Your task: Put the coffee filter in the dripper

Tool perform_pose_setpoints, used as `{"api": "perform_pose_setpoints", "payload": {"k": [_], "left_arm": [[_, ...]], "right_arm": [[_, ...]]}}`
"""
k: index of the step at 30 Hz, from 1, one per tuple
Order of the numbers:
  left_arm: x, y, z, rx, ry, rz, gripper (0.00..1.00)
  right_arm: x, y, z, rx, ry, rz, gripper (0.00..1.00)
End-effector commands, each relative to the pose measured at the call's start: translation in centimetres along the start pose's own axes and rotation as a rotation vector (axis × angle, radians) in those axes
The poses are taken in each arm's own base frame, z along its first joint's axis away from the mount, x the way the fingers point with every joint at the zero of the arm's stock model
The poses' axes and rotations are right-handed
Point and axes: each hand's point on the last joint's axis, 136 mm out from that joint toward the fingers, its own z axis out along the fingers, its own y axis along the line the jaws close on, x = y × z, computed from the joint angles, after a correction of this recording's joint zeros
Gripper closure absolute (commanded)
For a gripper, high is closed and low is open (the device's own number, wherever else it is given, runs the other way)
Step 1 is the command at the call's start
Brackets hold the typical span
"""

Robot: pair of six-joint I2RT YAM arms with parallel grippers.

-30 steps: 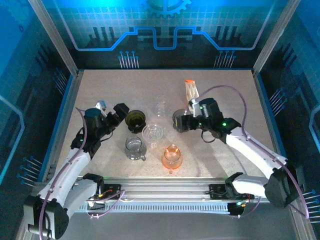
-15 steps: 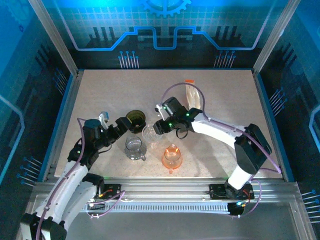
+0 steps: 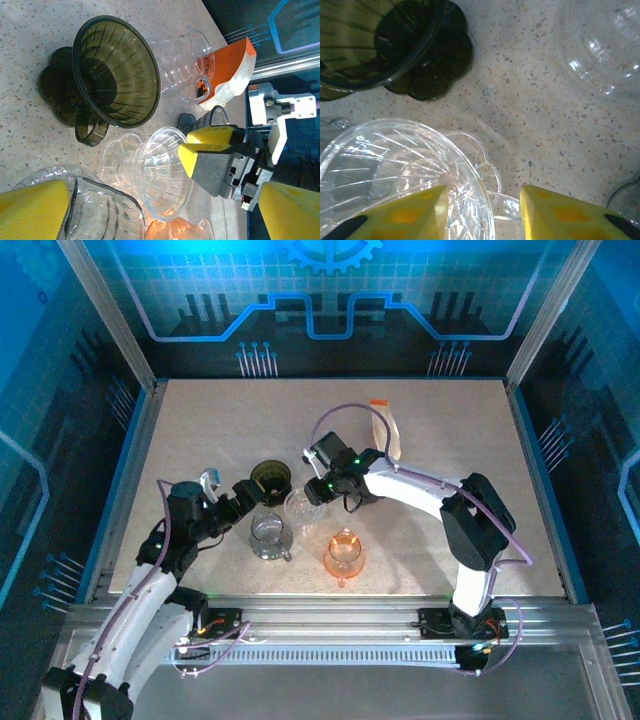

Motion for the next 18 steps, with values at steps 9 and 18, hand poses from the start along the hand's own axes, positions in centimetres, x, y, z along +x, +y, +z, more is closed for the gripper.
{"api": "perform_pose_setpoints", "payload": {"k": [9, 18], "left_arm": [[0.9, 0.2, 0.0, 0.004, 0.035, 0.014, 0.01], [0.7, -0.5, -0.3, 0.014, 0.034, 0.021, 0.01]], "right_arm": [[-0.2, 0.9, 0.1, 0.011, 0.024, -0.039, 0.83], [-1.3, 1.1, -1.4, 0.012, -0.031, -0.034, 1.0]]}}
